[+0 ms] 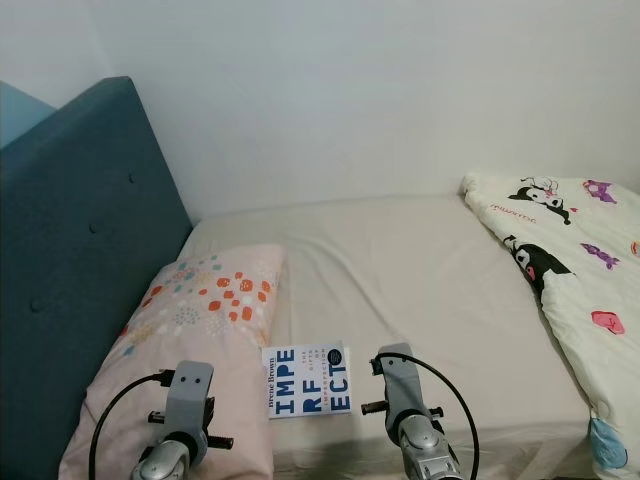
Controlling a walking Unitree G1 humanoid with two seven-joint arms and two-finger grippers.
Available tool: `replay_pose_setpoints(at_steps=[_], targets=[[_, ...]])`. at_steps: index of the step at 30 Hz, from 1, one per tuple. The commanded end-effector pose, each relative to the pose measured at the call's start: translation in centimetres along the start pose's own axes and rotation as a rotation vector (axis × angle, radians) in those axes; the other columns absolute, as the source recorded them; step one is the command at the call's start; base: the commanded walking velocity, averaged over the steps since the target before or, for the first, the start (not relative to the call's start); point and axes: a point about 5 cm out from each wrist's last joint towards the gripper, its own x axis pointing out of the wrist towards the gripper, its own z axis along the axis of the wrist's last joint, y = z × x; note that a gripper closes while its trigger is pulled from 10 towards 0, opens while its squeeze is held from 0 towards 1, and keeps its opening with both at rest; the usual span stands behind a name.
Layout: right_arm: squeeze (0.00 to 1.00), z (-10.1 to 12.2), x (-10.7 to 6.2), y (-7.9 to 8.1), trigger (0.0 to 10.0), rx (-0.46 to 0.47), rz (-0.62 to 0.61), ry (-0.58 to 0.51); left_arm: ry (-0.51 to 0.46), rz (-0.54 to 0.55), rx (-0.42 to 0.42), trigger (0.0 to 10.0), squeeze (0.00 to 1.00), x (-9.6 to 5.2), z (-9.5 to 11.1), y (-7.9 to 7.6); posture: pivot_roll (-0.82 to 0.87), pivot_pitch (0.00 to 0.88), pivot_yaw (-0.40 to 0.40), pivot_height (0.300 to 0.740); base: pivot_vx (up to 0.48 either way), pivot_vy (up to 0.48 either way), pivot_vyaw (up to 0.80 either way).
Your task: Clean up the room
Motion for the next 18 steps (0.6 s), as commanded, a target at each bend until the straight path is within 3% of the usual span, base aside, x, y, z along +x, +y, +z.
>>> replay_pose_setpoints(at_steps=[1, 13, 18], targets=[[0.0, 0.08, 0.05, 0.26, 10.0, 0.007, 0.006, -0.006, 0.003, 0.017, -0.008, 10.0, 0.0, -0.17, -0.3, 0.45, -0.02, 0.009, 0.023, 0.74, 0.0, 0.0, 0.0], [0.0, -0.26, -0.08, 0.44, 10.0, 0.046, 0.012, 0.0, 0.012, 0.022, -0.017, 10.0, 0.0, -0.15, -0.57, 0.5, -0.02, 0.015, 0.024, 0.74, 0.0, 0.0, 0.0], [0.0, -0.48, -0.16, 0.61, 10.0, 0.018, 0.034, 0.008, 0.014, 0.02, -0.012, 10.0, 0.0, -0.2, -0.58, 0.33, -0.02, 0.019, 0.02, 0.74, 0.0, 0.0, 0.0]])
